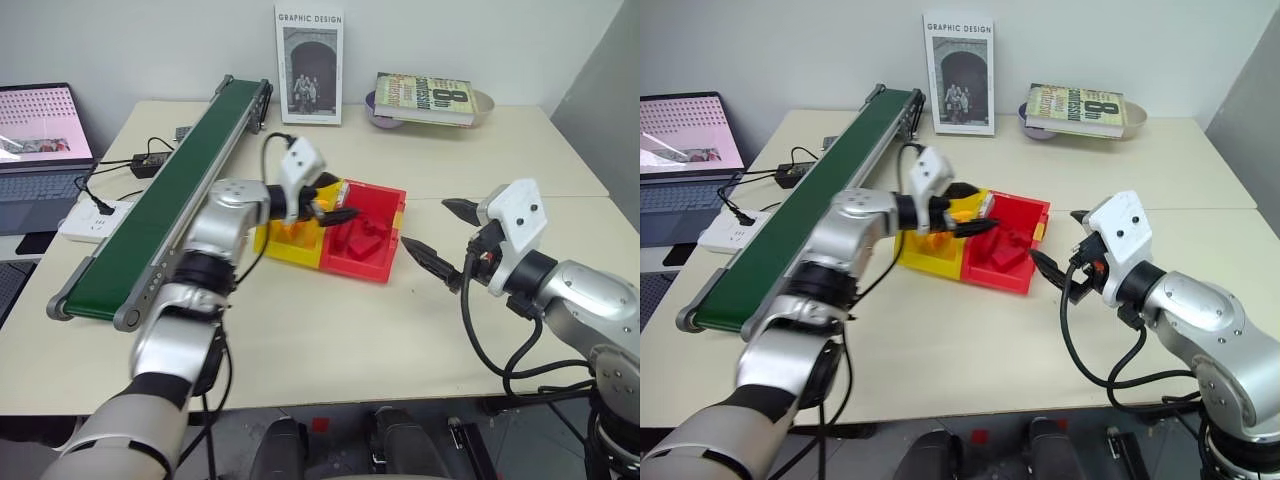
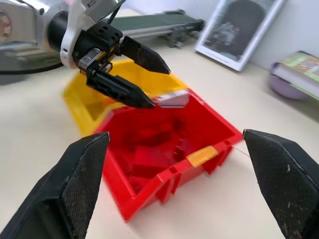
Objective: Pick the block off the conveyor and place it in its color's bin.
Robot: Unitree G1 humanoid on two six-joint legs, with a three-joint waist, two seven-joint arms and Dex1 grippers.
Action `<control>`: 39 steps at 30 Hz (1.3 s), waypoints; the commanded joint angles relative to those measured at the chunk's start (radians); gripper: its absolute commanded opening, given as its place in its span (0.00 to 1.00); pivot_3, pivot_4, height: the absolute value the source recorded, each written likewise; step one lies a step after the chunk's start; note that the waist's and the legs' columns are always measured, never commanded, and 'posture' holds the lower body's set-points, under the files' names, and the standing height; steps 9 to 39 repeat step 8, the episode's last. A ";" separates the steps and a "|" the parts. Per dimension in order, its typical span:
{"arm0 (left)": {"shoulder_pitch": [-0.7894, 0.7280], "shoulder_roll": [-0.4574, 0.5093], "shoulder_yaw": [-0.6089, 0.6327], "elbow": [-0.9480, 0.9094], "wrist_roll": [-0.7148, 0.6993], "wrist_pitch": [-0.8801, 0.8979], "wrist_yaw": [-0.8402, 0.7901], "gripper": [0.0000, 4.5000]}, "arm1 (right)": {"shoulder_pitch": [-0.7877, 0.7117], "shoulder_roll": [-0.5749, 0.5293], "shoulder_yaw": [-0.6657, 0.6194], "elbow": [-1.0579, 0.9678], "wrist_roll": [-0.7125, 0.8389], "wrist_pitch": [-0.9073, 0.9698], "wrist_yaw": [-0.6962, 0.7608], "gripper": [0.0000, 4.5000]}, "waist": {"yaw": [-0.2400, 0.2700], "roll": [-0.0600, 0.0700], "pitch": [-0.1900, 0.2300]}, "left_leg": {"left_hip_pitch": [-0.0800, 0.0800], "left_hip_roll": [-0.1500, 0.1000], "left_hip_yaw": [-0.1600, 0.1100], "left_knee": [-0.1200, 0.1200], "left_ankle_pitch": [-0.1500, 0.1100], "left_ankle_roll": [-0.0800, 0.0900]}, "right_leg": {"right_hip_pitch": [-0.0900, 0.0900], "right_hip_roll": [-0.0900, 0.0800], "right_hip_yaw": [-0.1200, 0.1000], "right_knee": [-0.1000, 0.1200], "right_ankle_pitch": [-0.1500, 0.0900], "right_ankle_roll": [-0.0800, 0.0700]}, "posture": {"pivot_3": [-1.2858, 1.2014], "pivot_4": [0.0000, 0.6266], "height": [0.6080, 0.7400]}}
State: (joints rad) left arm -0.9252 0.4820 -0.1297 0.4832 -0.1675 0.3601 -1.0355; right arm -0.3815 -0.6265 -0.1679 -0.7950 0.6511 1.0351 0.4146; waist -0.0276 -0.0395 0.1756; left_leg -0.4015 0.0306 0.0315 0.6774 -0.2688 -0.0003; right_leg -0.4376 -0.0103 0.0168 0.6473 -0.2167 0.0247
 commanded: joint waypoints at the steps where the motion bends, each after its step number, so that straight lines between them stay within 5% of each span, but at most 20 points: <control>1: 0.060 0.101 0.047 -0.234 -0.070 0.138 -0.062 0.99 | -0.038 -0.051 -0.019 0.064 0.022 -0.066 0.097 1.00 | 0.000 0.000 0.000 | 0.000 0.000 0.000 0.000 0.000 0.000 | 0.000 0.000 0.000 0.000 0.000 0.000 | 0.52 0.24 1.00; 8: 0.256 0.326 0.170 -0.505 -0.131 0.260 -0.062 0.99 | -0.060 -0.139 0.045 0.214 -0.037 -0.196 0.242 1.00 | 0.002 0.000 0.000 | 0.000 0.001 0.000 0.000 0.000 0.000 | 0.000 -0.005 0.000 -0.001 0.000 0.000 | 0.52 0.24 1.00; 39: 0.256 0.326 0.170 -0.505 -0.131 0.260 -0.062 0.99 | -0.060 -0.139 0.045 0.214 -0.037 -0.196 0.242 1.00 | 0.002 0.000 0.000 | 0.000 0.001 0.000 0.000 0.000 0.000 | 0.000 -0.005 0.000 -0.001 0.000 0.000 | 0.52 0.24 1.00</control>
